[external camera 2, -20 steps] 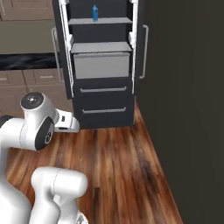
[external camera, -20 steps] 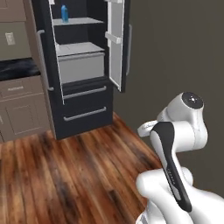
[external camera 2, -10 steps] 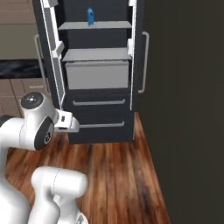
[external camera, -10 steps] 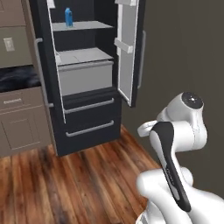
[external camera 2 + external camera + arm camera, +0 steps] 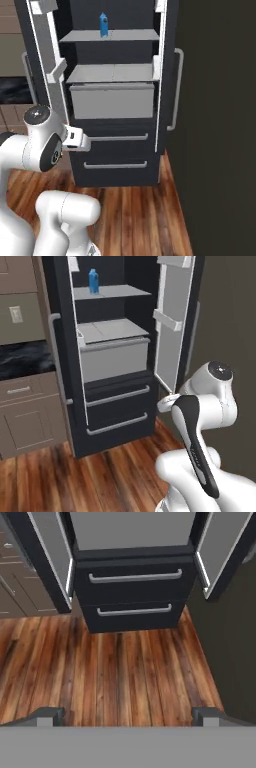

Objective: Take a sugar cube from the saucer and place it inside the coffee. Then, grab milk from the fridge and place it next to the coffee on the counter to sweeten the coffee.

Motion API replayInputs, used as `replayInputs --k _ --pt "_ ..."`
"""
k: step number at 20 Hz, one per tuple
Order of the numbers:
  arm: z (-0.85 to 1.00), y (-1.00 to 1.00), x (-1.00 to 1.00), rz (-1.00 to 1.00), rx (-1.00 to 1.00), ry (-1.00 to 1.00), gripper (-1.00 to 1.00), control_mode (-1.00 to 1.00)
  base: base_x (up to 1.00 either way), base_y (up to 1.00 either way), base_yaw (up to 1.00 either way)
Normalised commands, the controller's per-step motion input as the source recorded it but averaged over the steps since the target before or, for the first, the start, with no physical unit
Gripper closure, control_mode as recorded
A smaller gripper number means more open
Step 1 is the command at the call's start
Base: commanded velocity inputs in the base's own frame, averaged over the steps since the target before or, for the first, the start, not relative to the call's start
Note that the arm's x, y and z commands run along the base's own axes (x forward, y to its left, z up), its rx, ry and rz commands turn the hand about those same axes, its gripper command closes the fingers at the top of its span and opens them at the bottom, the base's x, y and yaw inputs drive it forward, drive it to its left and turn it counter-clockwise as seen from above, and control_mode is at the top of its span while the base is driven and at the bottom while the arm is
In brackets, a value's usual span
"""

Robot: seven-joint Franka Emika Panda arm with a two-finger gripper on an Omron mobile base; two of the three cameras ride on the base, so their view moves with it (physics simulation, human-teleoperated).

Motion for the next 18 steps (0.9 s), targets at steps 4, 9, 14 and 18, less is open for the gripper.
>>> replayInputs --k 4,9,14,18 --pt "0.00 0.00 0.00 0.00 0.00 0.00 -1.00 1.00 1.00 -0.09 0.19" --pt "0.00 0.00 0.00 0.00 0.00 0.00 -1.00 1.00 0.94 -0.44 0.23" --pt "0.00 0.00 0.00 0.00 0.00 0.00 -1.00 1.00 0.92 -0.17 0.16" --pt "0.00 0.00 0.00 0.00 0.00 0.00 -1.00 1.00 0.92 0.04 0.06"
